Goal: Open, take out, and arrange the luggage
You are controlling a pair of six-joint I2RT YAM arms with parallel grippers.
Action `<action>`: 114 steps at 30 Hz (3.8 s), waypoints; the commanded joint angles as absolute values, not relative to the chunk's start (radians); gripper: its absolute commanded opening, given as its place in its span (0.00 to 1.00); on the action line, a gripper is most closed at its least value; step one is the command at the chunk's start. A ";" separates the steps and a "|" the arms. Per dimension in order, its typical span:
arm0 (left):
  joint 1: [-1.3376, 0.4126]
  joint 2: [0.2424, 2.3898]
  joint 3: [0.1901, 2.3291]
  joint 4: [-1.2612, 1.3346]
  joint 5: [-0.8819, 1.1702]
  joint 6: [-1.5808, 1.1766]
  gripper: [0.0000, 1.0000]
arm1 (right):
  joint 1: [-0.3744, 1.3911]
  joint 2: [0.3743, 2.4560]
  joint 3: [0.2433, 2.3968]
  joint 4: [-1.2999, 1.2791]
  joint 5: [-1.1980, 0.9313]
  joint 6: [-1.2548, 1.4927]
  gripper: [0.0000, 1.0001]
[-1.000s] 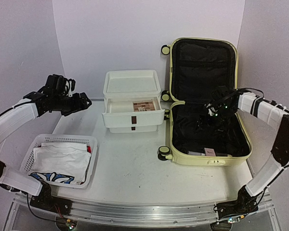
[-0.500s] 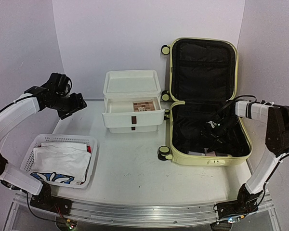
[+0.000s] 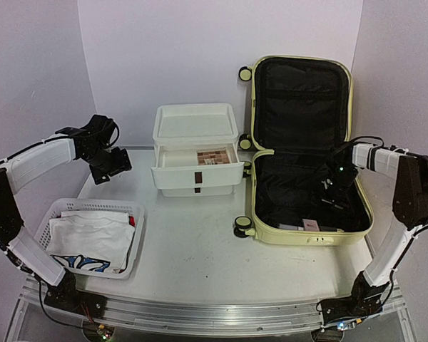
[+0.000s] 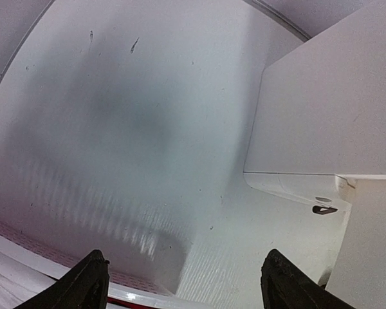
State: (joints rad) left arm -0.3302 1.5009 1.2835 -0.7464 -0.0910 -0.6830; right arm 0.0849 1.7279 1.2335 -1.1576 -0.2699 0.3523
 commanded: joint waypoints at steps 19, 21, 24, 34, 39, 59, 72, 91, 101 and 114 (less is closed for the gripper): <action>-0.295 1.528 1.396 -0.767 -0.047 -0.626 0.81 | 0.241 1.930 1.355 -1.155 -0.069 0.424 0.72; -0.295 1.522 1.392 -0.767 -0.046 -0.626 0.81 | 0.242 1.930 1.349 -1.149 -0.061 0.421 0.65; -0.295 1.515 1.386 -0.766 -0.040 -0.626 0.81 | 0.242 1.931 1.340 -1.150 -0.055 0.417 0.60; -0.295 1.479 1.366 -0.765 -0.036 -0.632 0.81 | 0.246 1.894 1.309 -1.137 -0.036 0.397 0.55; -0.295 1.457 1.359 -0.765 -0.041 -0.622 0.80 | 0.248 1.806 1.306 -1.136 -0.034 0.411 0.48; -0.295 1.385 1.324 -0.765 -0.010 -0.623 0.80 | 0.208 1.840 1.277 -1.066 -0.134 0.545 0.92; -0.295 1.394 1.335 -0.766 -0.003 -0.625 0.81 | 0.187 1.915 1.244 -1.032 -0.077 0.518 0.93; -0.295 1.436 1.364 -0.765 -0.003 -0.627 0.80 | 0.202 1.969 1.303 -1.049 -0.107 0.431 0.74; -0.295 1.454 1.376 -0.765 0.026 -0.629 0.81 | 0.210 1.855 1.352 -1.081 -0.133 0.467 0.48; -0.295 1.507 1.424 -0.764 0.055 -0.610 0.80 | 0.255 2.095 1.640 -1.023 0.000 0.493 0.46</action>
State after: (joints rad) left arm -0.2996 1.4960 1.3582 -0.7769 0.0360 -0.6277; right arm 0.2325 1.9808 1.5200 -1.0615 -0.0853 0.4767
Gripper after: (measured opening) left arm 0.805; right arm 0.553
